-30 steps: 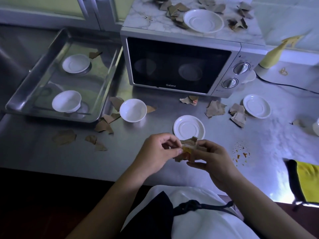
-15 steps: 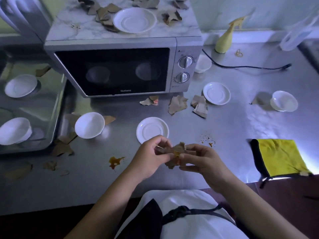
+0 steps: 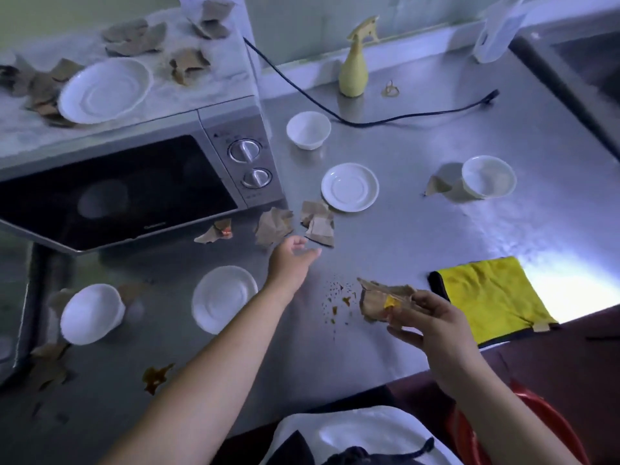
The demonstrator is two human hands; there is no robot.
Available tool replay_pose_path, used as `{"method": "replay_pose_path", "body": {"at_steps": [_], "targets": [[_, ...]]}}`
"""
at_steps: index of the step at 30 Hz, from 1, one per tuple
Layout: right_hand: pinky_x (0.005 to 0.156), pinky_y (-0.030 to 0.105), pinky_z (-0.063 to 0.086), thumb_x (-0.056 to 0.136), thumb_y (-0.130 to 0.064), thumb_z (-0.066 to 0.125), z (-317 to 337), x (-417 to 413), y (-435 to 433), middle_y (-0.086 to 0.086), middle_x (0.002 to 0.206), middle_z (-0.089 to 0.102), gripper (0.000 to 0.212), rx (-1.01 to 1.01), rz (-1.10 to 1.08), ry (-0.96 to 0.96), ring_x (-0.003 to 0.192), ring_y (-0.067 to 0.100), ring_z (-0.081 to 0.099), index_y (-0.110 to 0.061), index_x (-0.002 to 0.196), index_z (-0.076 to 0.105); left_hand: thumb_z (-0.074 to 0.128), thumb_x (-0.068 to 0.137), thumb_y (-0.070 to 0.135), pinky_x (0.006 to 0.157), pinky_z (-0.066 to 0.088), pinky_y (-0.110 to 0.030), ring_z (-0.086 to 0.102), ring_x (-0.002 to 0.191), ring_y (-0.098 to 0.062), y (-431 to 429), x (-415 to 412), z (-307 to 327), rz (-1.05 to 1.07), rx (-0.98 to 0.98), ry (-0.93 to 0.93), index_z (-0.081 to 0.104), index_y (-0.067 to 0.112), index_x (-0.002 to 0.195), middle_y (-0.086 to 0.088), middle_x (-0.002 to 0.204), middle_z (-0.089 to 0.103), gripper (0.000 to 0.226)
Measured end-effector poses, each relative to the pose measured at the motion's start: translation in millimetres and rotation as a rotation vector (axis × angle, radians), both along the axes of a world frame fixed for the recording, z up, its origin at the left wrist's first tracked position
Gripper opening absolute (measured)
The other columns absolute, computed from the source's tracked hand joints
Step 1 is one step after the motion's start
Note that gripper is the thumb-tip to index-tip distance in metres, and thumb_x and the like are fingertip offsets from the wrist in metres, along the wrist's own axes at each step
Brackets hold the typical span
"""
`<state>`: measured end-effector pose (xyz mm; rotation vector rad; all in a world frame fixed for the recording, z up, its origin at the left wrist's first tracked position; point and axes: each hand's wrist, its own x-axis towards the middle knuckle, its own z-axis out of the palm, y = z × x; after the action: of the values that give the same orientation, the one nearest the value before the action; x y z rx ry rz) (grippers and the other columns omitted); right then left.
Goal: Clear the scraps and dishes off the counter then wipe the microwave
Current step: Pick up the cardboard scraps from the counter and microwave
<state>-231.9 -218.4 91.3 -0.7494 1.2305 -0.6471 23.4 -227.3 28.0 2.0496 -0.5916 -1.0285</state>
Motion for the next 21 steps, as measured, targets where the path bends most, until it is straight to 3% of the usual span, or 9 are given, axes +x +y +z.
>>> {"method": "replay_pose_path", "body": {"at_steps": [4,7,11,15,17,21], "targets": [[0.073,0.037,0.063,0.075,0.011,0.071,-12,-35,-24,0.014,0.086,0.074,0.020,0.009,-0.059,0.035,0.075,0.022,0.071,-0.002,0.091,0.069,0.078,0.080,0.038,0.076,0.047,-0.031,0.060,0.091,-0.023,-51,-9,-30,0.050,0.105,-0.202,0.055,0.020,0.103,-0.003,0.111,0.063,0.037],[0.066,0.030,0.061,0.076,0.010,0.071,-17,-51,-40,0.011,0.085,0.075,0.024,0.006,-0.071,0.021,0.074,0.019,0.072,-0.011,0.086,0.075,0.074,0.079,0.039,0.084,0.053,-0.038,0.063,0.097,-0.031,-67,-12,-49,0.071,0.230,-0.293,0.054,0.018,0.114,-0.008,0.117,0.061,0.045],[0.068,0.033,0.062,0.079,0.011,0.068,-15,-64,-58,0.005,0.075,0.072,0.032,-0.016,-0.055,0.012,0.069,0.015,0.068,-0.020,0.074,0.076,0.068,0.083,0.028,0.088,0.054,-0.043,0.062,0.101,-0.034,-79,-14,-57,0.143,0.266,-0.377,0.061,0.021,0.111,-0.008,0.116,0.063,0.030],[0.076,0.040,0.060,0.081,0.010,0.067,-13,-69,-73,0.007,0.076,0.071,0.028,-0.006,-0.022,-0.022,0.070,0.016,0.068,-0.017,0.077,0.073,0.063,0.082,0.016,0.076,0.054,-0.034,0.065,0.092,-0.035,-72,-16,-49,0.291,0.169,-0.314,0.068,0.017,0.093,-0.011,0.101,0.070,0.012],[0.078,0.042,0.060,0.081,0.010,0.067,-13,-69,-78,0.010,0.079,0.068,0.023,0.013,-0.003,-0.040,0.074,0.020,0.067,-0.013,0.080,0.069,0.067,0.083,0.014,0.066,0.046,-0.026,0.064,0.084,-0.027,-60,-22,-35,0.360,0.080,-0.208,0.066,0.019,0.085,-0.006,0.094,0.072,0.006],[0.072,0.037,0.061,0.081,0.012,0.067,-15,-59,-84,0.007,0.074,0.066,0.033,0.076,0.082,-0.061,0.066,0.017,0.067,-0.019,0.070,0.067,0.075,0.082,0.009,0.063,0.046,-0.017,0.064,0.078,-0.012,-25,-44,13,0.362,-0.122,-0.131,0.066,0.027,0.074,0.014,0.074,0.069,0.022]]}}
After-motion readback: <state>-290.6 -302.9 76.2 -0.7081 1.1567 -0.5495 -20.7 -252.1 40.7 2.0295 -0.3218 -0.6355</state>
